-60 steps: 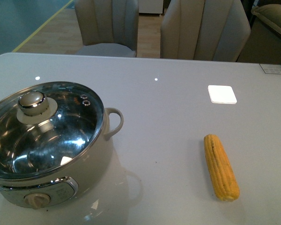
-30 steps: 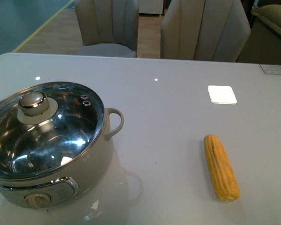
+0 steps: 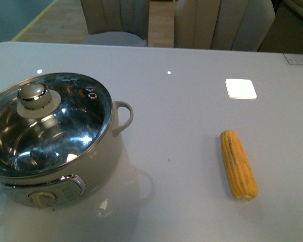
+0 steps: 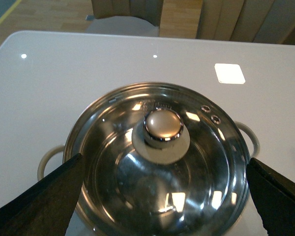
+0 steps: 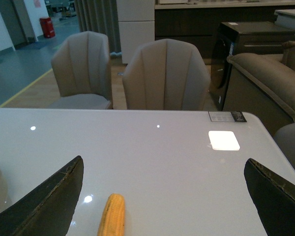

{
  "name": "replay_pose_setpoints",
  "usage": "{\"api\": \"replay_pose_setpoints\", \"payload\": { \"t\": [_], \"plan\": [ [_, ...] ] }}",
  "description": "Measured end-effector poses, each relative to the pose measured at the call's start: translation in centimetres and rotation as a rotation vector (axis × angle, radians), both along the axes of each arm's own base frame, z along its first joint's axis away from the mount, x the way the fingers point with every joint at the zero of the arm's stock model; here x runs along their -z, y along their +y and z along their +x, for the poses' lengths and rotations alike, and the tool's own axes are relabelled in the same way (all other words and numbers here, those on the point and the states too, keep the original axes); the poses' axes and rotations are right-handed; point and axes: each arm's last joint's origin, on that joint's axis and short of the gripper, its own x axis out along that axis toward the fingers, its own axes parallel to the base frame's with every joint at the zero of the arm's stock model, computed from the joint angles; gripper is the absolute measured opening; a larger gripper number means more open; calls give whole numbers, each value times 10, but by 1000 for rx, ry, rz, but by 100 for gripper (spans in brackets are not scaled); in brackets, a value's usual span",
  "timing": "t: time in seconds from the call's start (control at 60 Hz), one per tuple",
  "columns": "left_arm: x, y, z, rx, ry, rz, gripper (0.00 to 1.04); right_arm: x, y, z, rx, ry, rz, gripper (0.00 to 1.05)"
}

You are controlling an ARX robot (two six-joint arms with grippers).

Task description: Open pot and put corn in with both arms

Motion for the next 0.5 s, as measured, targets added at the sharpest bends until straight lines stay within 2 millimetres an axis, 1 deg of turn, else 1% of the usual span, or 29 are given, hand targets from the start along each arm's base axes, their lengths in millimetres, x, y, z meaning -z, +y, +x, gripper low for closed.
{"api": "replay_pose_setpoints", "payload": {
  "t": [0.15, 0.5],
  "plan": [
    [11, -8, 28, 29, 1, 47, 98, 0, 0, 0, 0, 0, 0, 96],
    [35, -16, 77, 29, 37, 65, 98, 0, 0, 0, 0, 0, 0, 96]
  ]
}}
